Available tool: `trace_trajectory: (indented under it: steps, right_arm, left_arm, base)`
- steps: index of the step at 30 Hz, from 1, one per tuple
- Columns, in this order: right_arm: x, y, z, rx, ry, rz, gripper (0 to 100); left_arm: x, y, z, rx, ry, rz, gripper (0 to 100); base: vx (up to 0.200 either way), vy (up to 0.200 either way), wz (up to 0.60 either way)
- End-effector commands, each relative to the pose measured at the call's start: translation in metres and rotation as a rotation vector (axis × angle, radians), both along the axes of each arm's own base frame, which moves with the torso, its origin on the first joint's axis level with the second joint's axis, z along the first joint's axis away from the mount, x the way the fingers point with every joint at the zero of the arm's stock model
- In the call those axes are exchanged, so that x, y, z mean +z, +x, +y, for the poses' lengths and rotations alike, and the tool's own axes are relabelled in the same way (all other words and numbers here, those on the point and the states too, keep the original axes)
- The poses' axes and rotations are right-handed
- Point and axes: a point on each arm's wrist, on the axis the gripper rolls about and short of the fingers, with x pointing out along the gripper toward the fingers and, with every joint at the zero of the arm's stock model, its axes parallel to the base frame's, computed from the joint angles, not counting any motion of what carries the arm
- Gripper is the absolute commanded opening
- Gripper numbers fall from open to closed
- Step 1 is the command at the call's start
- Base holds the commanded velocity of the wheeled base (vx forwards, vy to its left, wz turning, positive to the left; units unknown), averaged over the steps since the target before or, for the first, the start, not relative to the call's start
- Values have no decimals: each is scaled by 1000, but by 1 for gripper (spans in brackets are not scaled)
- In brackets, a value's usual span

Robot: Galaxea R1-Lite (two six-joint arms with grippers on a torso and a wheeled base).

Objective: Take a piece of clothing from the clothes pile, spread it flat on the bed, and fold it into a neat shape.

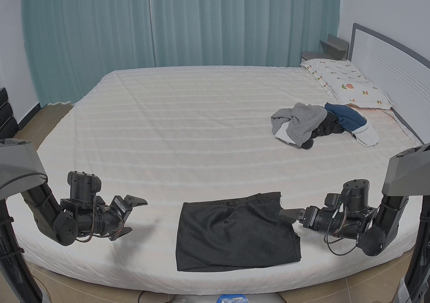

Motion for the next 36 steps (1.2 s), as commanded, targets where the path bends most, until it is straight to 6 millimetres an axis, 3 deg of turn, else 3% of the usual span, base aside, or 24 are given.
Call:
trace_trajectory:
  steps: [1,17,21,27,28,36]
  right_arm:
    - [-29,27,8,-28,33,42,100]
    - [-34,62,19,-27,63,-37,100]
    - [-46,64,23,-21,62,-23,100]
    - [-43,66,21,-27,66,-35,100]
    - [-42,66,21,-28,66,-37,0]
    - [-33,59,16,-36,63,-30,0]
  left_arm:
    - [-4,2,-3,-13,14,3,100]
    - [-4,1,-3,-10,18,7,100]
    - [-6,2,-5,-6,30,8,100]
    - [-6,2,-5,-6,30,8,100]
    - [-6,2,-5,-6,30,8,100]
    - [-6,2,-5,-6,30,8,100]
  base:
    - [0,0,0]
    - [0,0,0]
    - [0,0,0]
    - [0,0,0]
    - [0,0,0]
    - [0,0,0]
